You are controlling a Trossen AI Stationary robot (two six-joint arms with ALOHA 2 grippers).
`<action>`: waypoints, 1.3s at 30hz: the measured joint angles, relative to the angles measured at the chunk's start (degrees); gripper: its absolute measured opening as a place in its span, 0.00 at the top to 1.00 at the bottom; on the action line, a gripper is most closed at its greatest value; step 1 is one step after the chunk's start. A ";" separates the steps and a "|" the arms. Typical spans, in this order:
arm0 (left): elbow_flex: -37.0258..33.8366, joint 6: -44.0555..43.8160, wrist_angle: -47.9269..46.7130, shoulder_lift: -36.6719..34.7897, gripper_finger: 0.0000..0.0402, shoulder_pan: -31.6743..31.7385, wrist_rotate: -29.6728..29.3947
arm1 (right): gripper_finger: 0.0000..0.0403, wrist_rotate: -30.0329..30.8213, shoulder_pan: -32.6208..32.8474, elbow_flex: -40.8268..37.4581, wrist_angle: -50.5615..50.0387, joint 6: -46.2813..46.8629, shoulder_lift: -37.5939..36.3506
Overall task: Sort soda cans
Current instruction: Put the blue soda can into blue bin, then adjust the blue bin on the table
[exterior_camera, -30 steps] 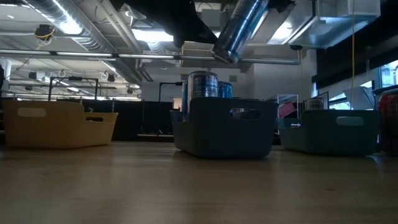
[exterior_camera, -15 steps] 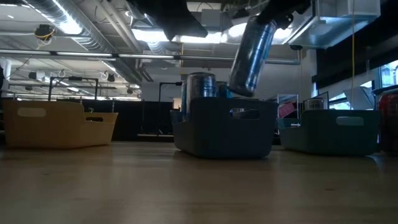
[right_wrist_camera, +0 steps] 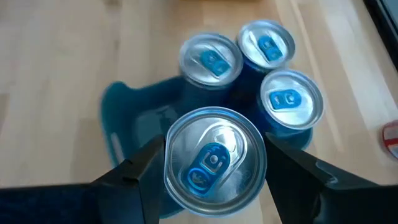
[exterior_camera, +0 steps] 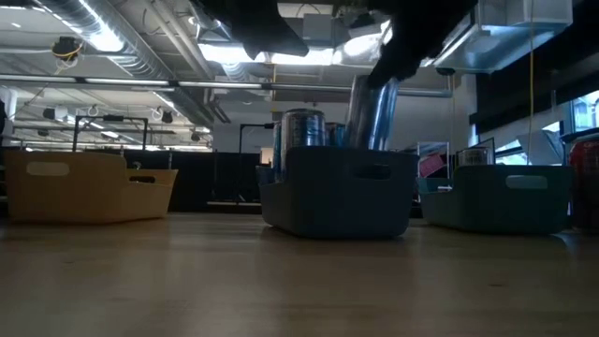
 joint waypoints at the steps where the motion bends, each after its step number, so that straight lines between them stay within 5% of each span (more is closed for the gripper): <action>1: 0.00 -0.02 -0.02 0.00 1.00 0.00 0.00 | 0.46 -0.15 -0.54 0.00 0.43 0.00 0.70; 11: 0.00 -0.02 -0.44 0.00 1.00 0.00 -0.02 | 0.45 -3.30 -3.89 0.00 2.00 2.21 5.81; 28: 0.00 0.31 -0.90 0.04 1.00 0.00 0.00 | 0.30 2.43 -3.74 0.05 3.81 -0.20 5.72; 39: 0.00 -7.78 -11.62 0.04 1.00 0.00 -0.01 | 0.29 1.01 -3.74 7.03 -15.38 -0.28 -1.27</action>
